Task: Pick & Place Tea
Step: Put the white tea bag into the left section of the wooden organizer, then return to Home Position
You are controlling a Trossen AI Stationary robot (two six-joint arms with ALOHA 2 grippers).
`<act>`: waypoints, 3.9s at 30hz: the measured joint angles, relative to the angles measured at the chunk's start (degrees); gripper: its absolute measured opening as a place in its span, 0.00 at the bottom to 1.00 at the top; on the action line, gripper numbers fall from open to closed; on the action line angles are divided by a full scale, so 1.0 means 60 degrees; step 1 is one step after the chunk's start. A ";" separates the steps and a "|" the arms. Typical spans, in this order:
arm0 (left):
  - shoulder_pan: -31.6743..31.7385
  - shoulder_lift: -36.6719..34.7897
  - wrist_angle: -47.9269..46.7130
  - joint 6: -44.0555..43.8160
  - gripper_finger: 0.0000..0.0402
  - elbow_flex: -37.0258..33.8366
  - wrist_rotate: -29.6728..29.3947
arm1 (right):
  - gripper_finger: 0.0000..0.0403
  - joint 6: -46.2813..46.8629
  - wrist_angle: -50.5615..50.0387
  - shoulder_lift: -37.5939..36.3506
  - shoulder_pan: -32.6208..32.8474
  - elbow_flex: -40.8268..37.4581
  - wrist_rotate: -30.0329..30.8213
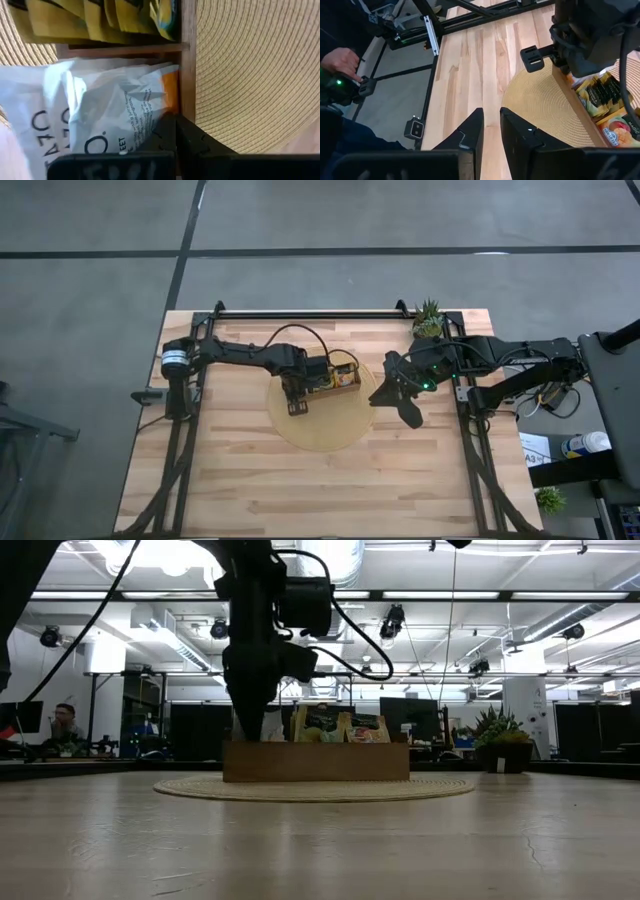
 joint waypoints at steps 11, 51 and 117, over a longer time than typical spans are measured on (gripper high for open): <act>0.0004 0.0000 -0.0009 -0.0211 0.00 0.0441 0.0320 | 0.15 -0.0159 -0.0007 0.0000 0.0000 0.0000 0.0001; -0.2376 -0.5565 0.7898 -0.1512 0.00 -0.2333 -0.1974 | 0.02 -0.2025 0.0665 -0.0427 0.0313 -0.0891 0.1760; -0.2652 -1.3288 1.2007 -0.0875 0.00 -1.1192 -0.1282 | 0.02 -0.3335 0.7256 -0.7744 0.0284 -1.0134 0.1914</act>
